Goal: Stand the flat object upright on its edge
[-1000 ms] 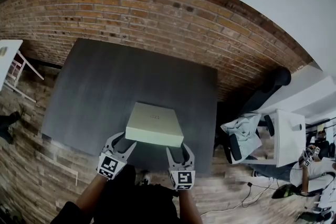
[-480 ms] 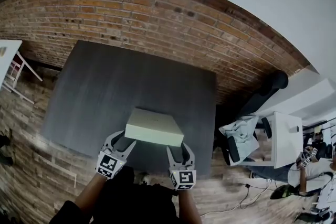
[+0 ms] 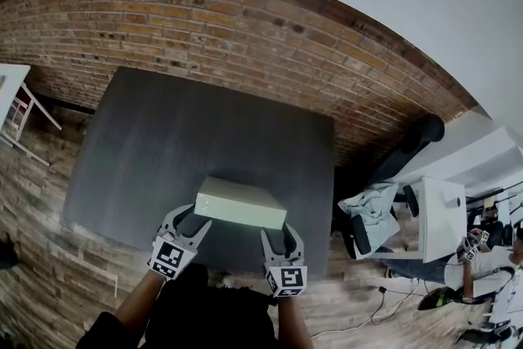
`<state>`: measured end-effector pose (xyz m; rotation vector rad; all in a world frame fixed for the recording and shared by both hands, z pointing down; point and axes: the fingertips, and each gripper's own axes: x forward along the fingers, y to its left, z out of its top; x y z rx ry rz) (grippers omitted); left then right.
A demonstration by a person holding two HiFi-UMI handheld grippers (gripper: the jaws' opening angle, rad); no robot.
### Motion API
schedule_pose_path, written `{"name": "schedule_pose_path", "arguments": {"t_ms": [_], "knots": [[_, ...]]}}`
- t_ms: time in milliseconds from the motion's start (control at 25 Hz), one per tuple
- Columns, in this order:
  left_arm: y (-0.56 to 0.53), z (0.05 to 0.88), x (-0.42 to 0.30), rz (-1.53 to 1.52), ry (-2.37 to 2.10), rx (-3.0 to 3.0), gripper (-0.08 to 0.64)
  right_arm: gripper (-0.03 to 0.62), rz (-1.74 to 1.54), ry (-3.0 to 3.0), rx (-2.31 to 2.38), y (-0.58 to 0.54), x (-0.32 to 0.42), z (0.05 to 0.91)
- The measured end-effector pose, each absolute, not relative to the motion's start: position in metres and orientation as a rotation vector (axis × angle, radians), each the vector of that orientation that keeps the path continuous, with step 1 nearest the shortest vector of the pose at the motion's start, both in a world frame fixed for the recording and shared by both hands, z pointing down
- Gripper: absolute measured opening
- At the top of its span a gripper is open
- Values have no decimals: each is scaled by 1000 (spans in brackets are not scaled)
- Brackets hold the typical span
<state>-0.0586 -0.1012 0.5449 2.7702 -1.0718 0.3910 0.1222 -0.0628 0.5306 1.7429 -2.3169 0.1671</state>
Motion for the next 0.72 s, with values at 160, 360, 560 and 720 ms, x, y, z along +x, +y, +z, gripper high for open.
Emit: {"name": "schedule_pose_path", "arguments": {"t_ms": [160, 360, 560, 720], "knots": [[-108, 546, -61, 393, -1057, 2779, 212, 245, 187, -2304, 1753, -68, 119, 534], [-118, 540, -62, 381, -1037, 2795, 212, 245, 204, -2283, 1796, -72, 116, 530], [-128, 529, -64, 349, -1012, 2820, 212, 245, 200, -2282, 1838, -78, 115, 520], [-129, 527, -65, 372, -999, 2825, 210, 244, 190, -2275, 1836, -78, 114, 516]]}}
